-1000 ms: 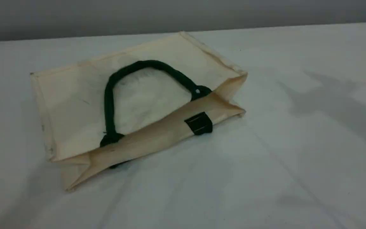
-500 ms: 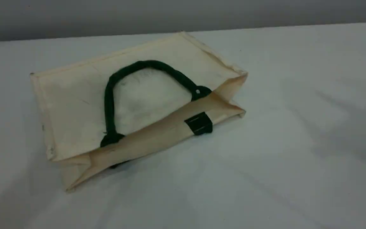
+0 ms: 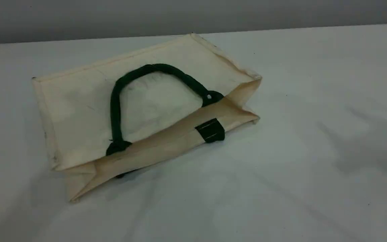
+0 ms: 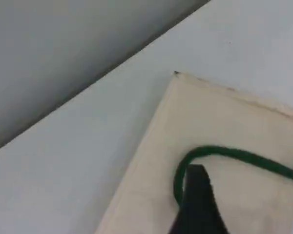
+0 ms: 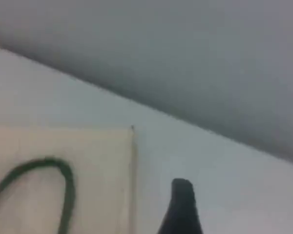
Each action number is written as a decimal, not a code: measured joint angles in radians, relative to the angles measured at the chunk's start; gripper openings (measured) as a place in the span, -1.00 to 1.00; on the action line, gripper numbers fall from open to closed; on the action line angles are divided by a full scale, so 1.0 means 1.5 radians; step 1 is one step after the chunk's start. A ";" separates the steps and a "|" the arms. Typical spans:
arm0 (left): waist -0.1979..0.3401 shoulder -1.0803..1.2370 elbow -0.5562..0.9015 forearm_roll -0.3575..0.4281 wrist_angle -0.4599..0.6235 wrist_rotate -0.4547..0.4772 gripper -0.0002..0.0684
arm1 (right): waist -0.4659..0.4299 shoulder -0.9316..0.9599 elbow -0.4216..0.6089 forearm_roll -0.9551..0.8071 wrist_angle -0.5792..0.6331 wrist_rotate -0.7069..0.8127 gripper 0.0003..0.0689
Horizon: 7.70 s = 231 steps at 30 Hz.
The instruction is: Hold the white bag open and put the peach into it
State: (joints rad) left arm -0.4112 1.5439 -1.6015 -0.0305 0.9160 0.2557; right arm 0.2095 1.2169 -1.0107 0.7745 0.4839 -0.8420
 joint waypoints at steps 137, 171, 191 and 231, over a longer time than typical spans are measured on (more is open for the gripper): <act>0.000 -0.757 1.068 0.020 -0.721 -0.262 0.38 | 0.000 -0.723 0.657 0.214 -0.274 -0.105 0.18; 0.000 -0.757 1.068 0.020 -0.627 -0.263 0.38 | 0.000 -0.723 0.674 0.215 -0.246 -0.121 0.18; 0.000 -0.757 1.068 0.020 -0.558 -0.263 0.38 | 0.000 -0.723 0.674 0.217 -0.246 -0.121 0.18; 0.199 -1.018 1.068 0.020 -0.376 -0.263 0.38 | -0.157 -0.811 0.674 0.217 -0.246 -0.121 0.18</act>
State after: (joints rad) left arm -0.1125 0.0163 0.0000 0.0000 0.3526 -0.1393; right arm -0.0265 0.0000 0.0000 1.1001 0.1147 -1.0230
